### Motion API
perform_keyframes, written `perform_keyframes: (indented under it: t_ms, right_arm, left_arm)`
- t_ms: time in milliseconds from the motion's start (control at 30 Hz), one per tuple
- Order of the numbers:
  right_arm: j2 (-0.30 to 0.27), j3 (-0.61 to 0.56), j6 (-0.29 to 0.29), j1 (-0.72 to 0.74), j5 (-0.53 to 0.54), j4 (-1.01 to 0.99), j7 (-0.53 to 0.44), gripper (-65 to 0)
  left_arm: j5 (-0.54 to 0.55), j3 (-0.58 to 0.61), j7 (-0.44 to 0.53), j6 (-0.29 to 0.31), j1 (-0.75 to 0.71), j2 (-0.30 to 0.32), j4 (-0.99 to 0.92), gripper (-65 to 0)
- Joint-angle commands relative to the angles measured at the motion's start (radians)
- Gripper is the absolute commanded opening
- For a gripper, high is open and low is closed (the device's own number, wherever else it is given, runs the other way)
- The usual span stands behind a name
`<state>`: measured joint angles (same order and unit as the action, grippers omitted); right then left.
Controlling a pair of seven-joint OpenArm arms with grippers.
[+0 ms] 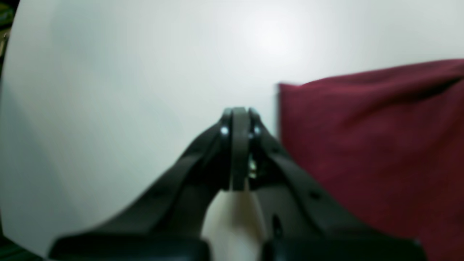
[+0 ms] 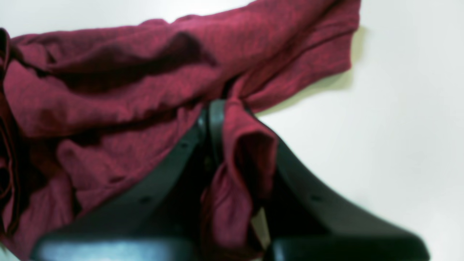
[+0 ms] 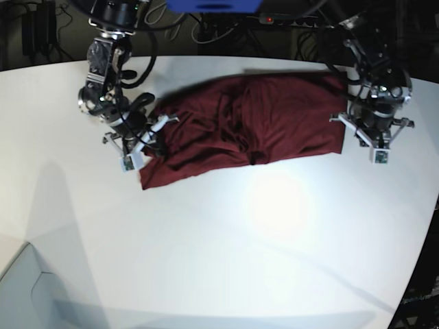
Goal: Layout the t-shirt on the table in an organized manner, then fold the t-shirt properly
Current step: 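Grasp the shirt's loose end with the right gripper and fold it toward the left gripper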
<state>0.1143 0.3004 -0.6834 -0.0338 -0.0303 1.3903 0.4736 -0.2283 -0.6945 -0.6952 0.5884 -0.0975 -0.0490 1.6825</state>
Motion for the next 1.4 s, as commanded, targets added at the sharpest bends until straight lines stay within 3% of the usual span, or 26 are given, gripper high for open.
perform_keyframes:
  t_ms: [0,200,700,900,1167,1367]
  right_arm:
    - [0.002,0.000,-0.003,-0.008,-0.047,0.019,0.061,-65.0]
    - [0.020,-0.062,-0.003,-0.048,-0.046,0.171,0.063,-65.0]
    - [0.020,-0.355,-0.002,-0.159,-0.046,0.496,0.063,-65.0]
    - [0.020,-0.564,0.003,-0.163,-0.046,0.501,0.053,-65.0]
    - [0.043,-0.837,0.004,-0.087,-0.046,0.469,0.052,-65.0]
    - [0.043,-0.920,0.006,0.010,-0.046,0.307,0.047,-65.0]
  left_arm:
    - [0.008,-0.003,0.018,0.000,-0.006,0.021,0.009,-65.0]
    - [0.004,-0.001,0.018,0.000,-0.067,0.080,-0.049,-65.0]
    - [-0.003,0.043,0.018,-0.005,-0.063,0.045,-0.144,-65.0]
    - [-0.003,0.074,0.016,-0.005,-0.067,0.041,-0.143,-65.0]
    - [0.007,0.074,-0.083,-0.003,-0.057,0.041,-0.123,-65.0]
    - [0.007,0.072,-0.087,-0.003,-0.067,0.036,-0.066,-65.0]
